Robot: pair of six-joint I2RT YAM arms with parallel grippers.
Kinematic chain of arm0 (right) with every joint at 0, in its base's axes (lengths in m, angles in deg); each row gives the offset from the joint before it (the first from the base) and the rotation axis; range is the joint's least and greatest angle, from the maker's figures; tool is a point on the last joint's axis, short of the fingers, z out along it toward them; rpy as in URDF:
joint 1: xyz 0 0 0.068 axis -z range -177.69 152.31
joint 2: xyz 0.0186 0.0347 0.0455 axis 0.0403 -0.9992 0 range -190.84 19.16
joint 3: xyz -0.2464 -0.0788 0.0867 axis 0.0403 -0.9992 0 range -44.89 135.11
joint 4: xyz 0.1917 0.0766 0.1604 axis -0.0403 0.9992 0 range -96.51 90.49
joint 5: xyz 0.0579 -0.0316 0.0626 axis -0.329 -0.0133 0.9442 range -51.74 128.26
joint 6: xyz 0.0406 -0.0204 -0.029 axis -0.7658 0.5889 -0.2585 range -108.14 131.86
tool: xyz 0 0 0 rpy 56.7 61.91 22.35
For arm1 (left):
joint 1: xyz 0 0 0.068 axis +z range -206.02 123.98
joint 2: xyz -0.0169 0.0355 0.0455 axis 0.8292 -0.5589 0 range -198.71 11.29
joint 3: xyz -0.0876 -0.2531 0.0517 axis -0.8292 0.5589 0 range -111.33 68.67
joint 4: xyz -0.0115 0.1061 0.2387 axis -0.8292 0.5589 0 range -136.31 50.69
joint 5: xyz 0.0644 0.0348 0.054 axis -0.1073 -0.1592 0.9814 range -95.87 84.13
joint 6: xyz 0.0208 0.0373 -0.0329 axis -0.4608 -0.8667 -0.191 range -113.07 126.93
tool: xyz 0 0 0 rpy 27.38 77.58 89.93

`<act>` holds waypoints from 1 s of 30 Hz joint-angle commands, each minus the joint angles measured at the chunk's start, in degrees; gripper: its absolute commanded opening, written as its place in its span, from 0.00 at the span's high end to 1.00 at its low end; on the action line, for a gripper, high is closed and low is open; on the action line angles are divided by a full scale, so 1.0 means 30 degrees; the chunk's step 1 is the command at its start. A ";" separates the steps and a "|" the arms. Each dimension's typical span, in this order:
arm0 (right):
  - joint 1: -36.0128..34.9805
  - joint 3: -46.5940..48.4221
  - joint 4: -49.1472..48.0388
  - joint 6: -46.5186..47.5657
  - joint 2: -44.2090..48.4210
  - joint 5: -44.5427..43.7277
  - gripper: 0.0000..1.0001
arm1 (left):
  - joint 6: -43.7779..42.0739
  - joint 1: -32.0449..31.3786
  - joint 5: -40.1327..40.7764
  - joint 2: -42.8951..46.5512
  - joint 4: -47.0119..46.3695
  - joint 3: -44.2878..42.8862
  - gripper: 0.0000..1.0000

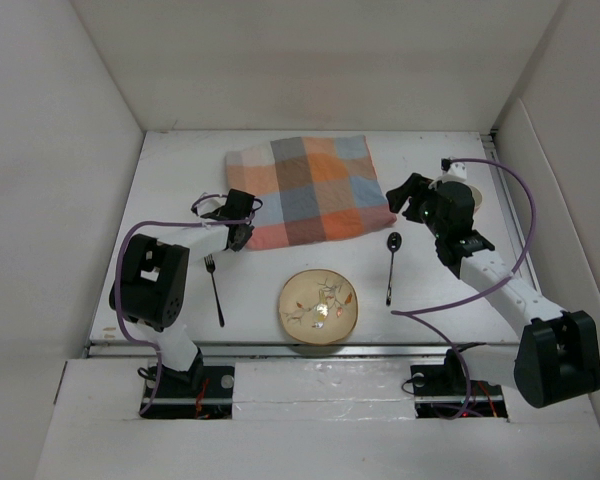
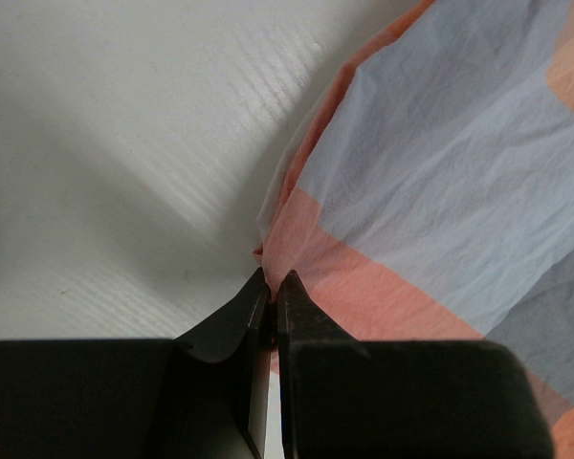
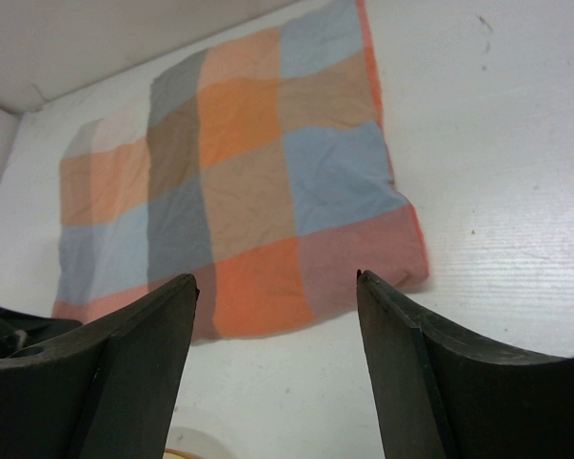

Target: Set the dinner table for one person

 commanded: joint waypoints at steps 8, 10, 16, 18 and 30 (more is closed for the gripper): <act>0.0543 -0.1308 -0.0935 -0.0908 -0.2739 0.1054 0.29 | -0.1470 -0.0105 -0.0055 0.2674 0.0230 0.1365 0.84; 0.0543 -0.1397 -0.0996 -0.0880 -0.2710 0.1027 0.29 | -0.1588 -0.0105 0.0002 0.2527 0.0784 0.1248 0.78; 0.0543 -0.1662 -0.1347 -0.0763 -0.2125 0.1114 0.29 | -0.1238 -0.0105 -0.0494 0.3170 0.0847 0.2301 0.52; 0.0543 -0.1691 -0.1348 -0.0733 -0.2037 0.1115 0.30 | -0.1062 -0.0105 -0.0583 0.3258 0.0875 0.2653 0.56; 0.0543 -0.1544 -0.1113 -0.0382 -0.2944 0.1114 0.30 | -0.1734 0.0742 -0.0815 0.1443 -0.0031 0.1162 1.00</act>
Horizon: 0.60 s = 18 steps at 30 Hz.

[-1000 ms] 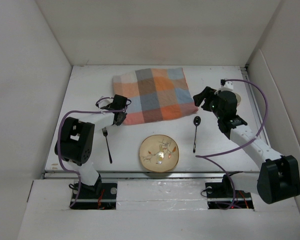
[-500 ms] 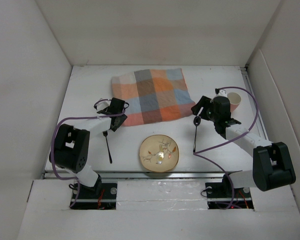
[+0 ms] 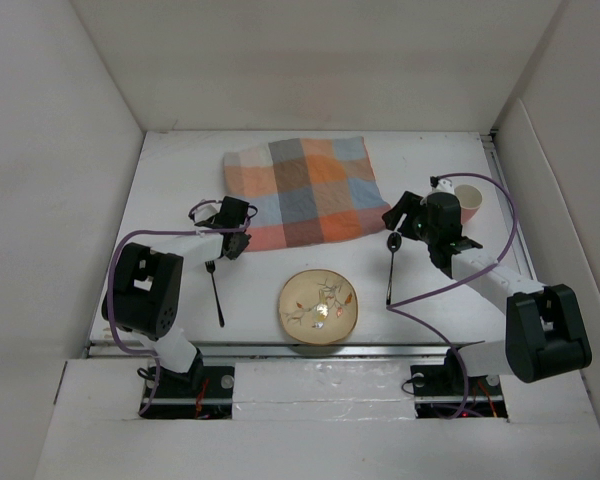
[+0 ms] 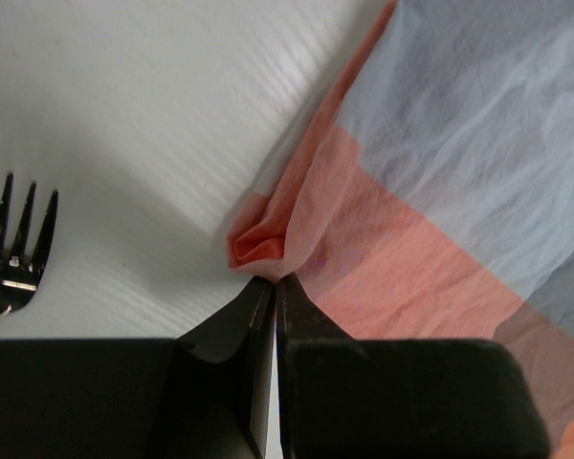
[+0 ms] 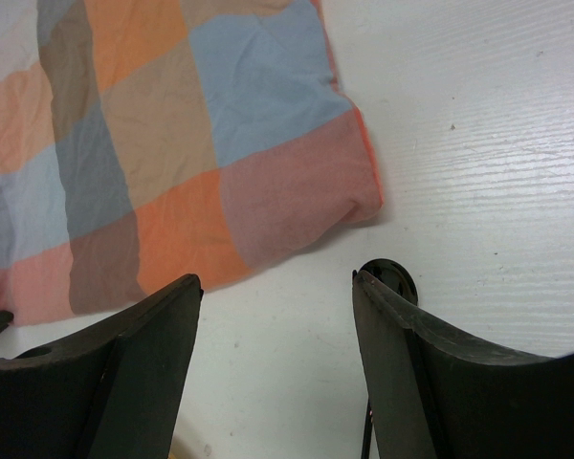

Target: Set the dinner table for one person

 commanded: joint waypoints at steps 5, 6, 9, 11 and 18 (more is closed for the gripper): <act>0.0048 0.0125 -0.1002 -0.0039 -0.1272 0.0590 0.34 | -0.1635 0.1346 0.1678 -0.1197 0.0351 -0.4165 1.00; 0.0048 0.0182 -0.1063 -0.0041 -0.1448 0.0737 0.36 | -0.1783 0.1346 0.1683 -0.1373 0.0356 -0.4756 1.00; -0.0683 0.0183 -0.1384 -0.0509 -0.2150 0.0768 0.41 | -0.2019 0.1346 0.2355 -0.1785 0.1059 -0.5991 1.00; -0.1528 0.0416 -0.1619 -0.1035 -0.2416 0.0449 0.44 | -0.2107 0.1346 0.2123 -0.1611 0.0827 -0.5964 1.00; -0.3526 0.0916 -0.2321 -0.3611 -0.4056 -0.1457 0.34 | -0.1639 0.1346 0.0629 -0.0760 -0.1167 -0.4147 1.00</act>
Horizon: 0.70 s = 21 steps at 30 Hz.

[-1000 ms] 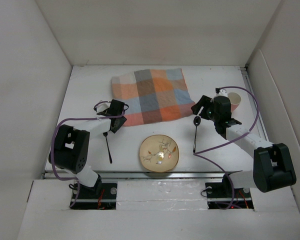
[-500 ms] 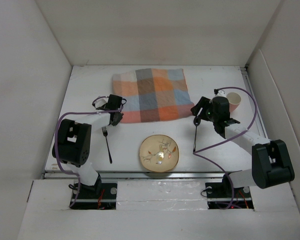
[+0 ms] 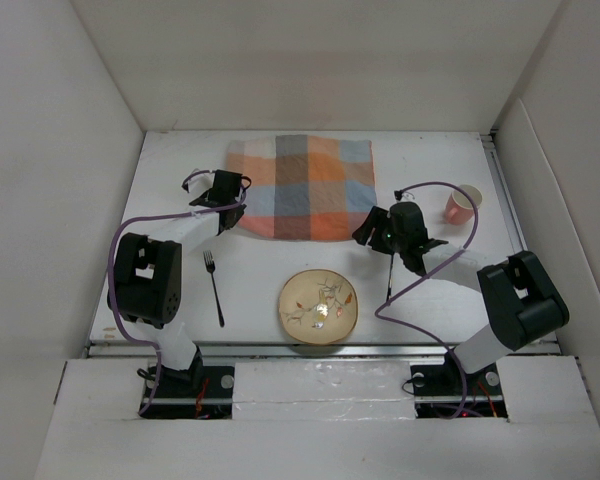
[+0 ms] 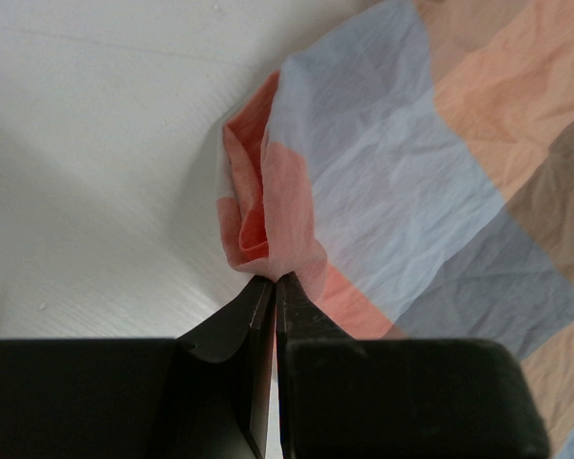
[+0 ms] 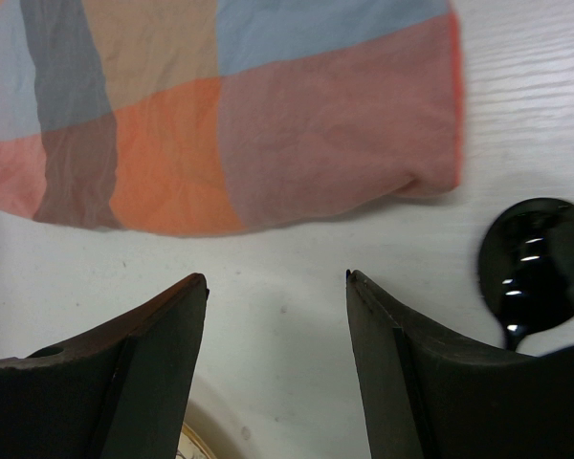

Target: Set the dinner table for one person

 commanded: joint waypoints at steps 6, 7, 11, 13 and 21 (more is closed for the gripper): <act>-0.0152 0.0081 -0.3067 -0.4085 -0.1600 -0.2001 0.33 | 0.0213 -0.0001 -0.0876 0.1025 -0.0760 0.0495 1.00; 0.0080 0.0111 -0.3386 -0.4639 -0.1834 -0.2088 0.33 | 0.0213 -0.0001 -0.0847 0.1171 -0.0761 0.0495 1.00; 0.0461 0.0286 -0.3947 -0.5698 -0.2684 -0.2441 0.35 | 0.0154 -0.0001 -0.0525 0.1640 -0.0790 0.0582 1.00; 0.0463 0.0521 -0.4150 -0.6107 -0.3007 -0.2645 0.38 | 0.0096 -0.0001 -0.0320 0.1931 -0.1053 0.0786 1.00; 0.0289 0.2600 -0.3887 -0.6988 -0.4647 -0.3085 0.60 | -0.0021 -0.0001 0.0558 0.2607 -0.1288 0.1257 1.00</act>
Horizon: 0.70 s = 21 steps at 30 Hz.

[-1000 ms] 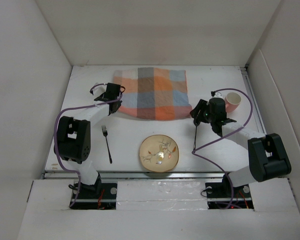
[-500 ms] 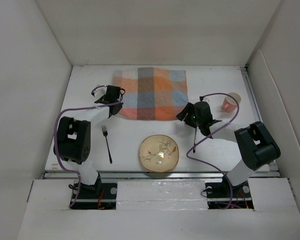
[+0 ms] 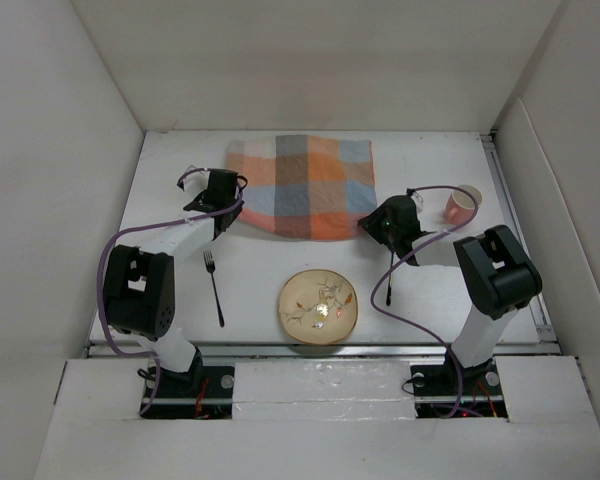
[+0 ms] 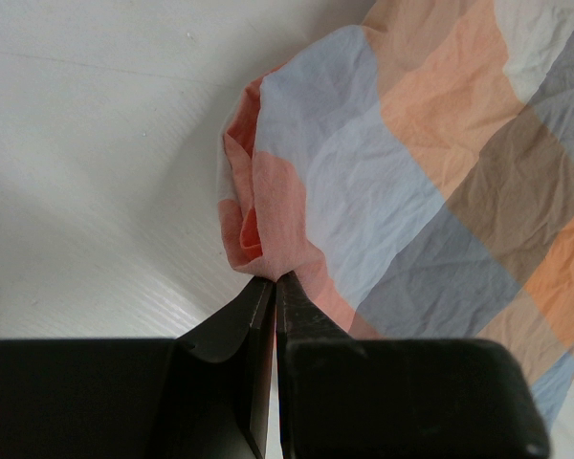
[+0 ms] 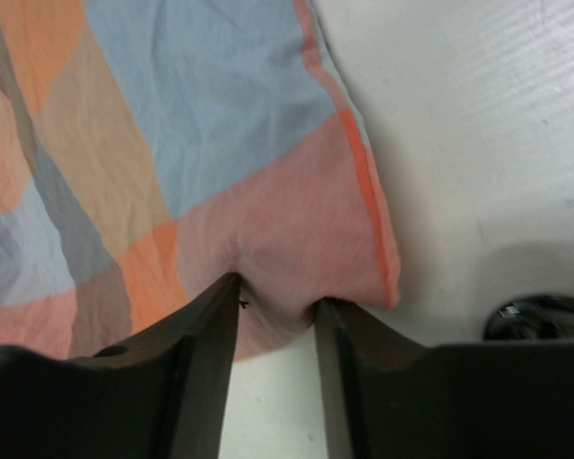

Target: Set the dinner table for one person

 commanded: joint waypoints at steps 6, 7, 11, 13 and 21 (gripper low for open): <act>-0.0900 0.1335 -0.1494 0.0459 0.1363 -0.1906 1.00 | -0.0875 -0.0001 0.1536 0.2576 -0.0093 -0.0501 1.00; -0.1310 0.1509 -0.0623 0.1653 0.2213 -0.2375 1.00 | -0.1081 -0.0001 0.1627 0.3623 -0.0091 -0.1113 1.00; -0.2103 0.5445 0.3998 0.7236 0.8436 -0.5503 1.00 | -0.4172 -0.0001 0.1512 0.8592 -0.2798 -0.2665 1.00; -0.2338 0.6161 0.5152 0.8102 0.9157 -0.6007 1.00 | -0.4682 -0.0001 0.1365 0.9166 -0.3280 -0.3107 1.00; -0.2340 1.2551 1.1302 1.2268 1.3147 -0.5105 1.00 | -0.6649 0.0174 0.0428 1.1424 -0.2288 -0.7241 1.00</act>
